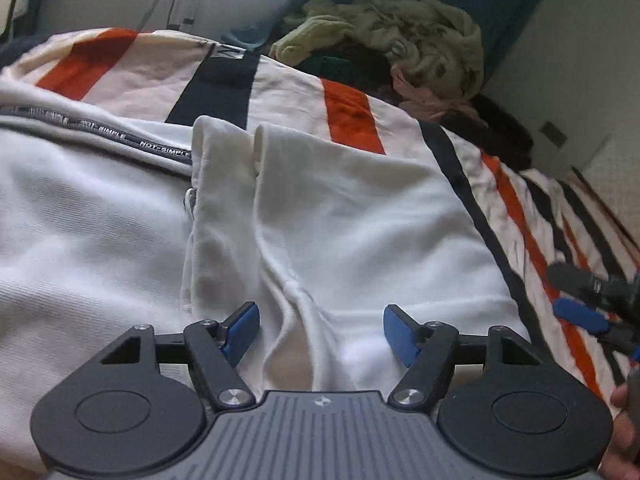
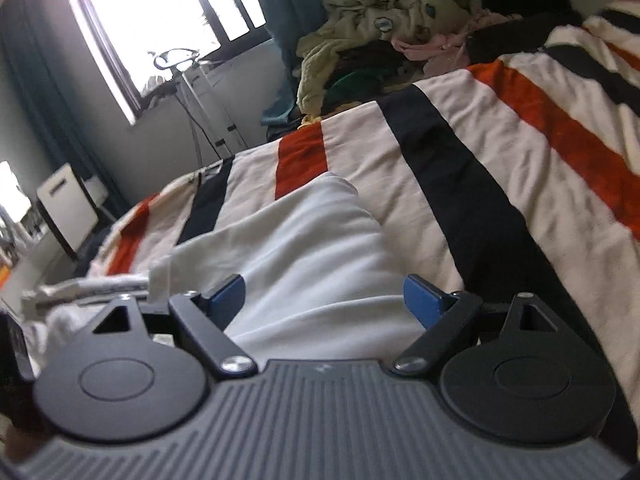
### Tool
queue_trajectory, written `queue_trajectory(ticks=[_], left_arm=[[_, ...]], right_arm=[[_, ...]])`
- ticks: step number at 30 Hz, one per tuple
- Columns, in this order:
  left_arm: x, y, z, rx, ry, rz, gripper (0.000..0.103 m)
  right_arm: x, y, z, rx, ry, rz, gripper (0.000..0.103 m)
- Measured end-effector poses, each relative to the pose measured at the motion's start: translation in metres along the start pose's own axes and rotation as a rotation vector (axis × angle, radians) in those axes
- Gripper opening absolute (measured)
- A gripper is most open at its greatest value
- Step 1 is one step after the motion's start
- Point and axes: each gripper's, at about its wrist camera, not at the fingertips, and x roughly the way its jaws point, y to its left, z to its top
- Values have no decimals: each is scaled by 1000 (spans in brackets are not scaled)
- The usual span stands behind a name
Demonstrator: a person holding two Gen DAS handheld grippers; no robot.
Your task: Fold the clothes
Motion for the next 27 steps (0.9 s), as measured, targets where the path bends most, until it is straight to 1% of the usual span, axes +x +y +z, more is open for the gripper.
queue_trajectory(ticks=[1, 3, 5, 8, 10, 13, 16, 18, 20, 23, 25, 27], left_arm=[[0, 1, 1, -10, 0, 4, 58], [0, 3, 3, -30, 4, 13, 46], [-2, 4, 4, -47, 21, 20, 43], [-7, 6, 5, -80, 34, 17, 28], [-9, 10, 5, -111, 42, 3, 18], [-21, 18, 7, -189, 38, -41, 15], [-33, 28, 10, -280, 29, -97, 15], [-37, 32, 10, -309, 36, -99, 14], [-36, 32, 7, -294, 47, -74, 14], [-25, 25, 0, -223, 72, -1, 14], [-23, 21, -2, -190, 63, 24, 19], [-25, 18, -3, -180, 58, 32, 19]], right_arm=[[1, 8, -3, -53, -5, 16, 88], [4, 24, -8, -160, -15, 43, 88], [8, 37, -12, -238, -17, 28, 88], [14, 46, -17, -284, -2, 3, 88], [18, 45, -19, -289, 21, -4, 88], [23, 39, -19, -257, 56, -29, 88], [25, 35, -19, -241, 61, -50, 88], [28, 33, -19, -244, 71, -65, 87], [32, 32, -21, -251, 91, -77, 87], [40, 32, -26, -256, 124, -87, 88], [43, 34, -28, -271, 131, -97, 89], [44, 35, -29, -284, 132, -105, 88]])
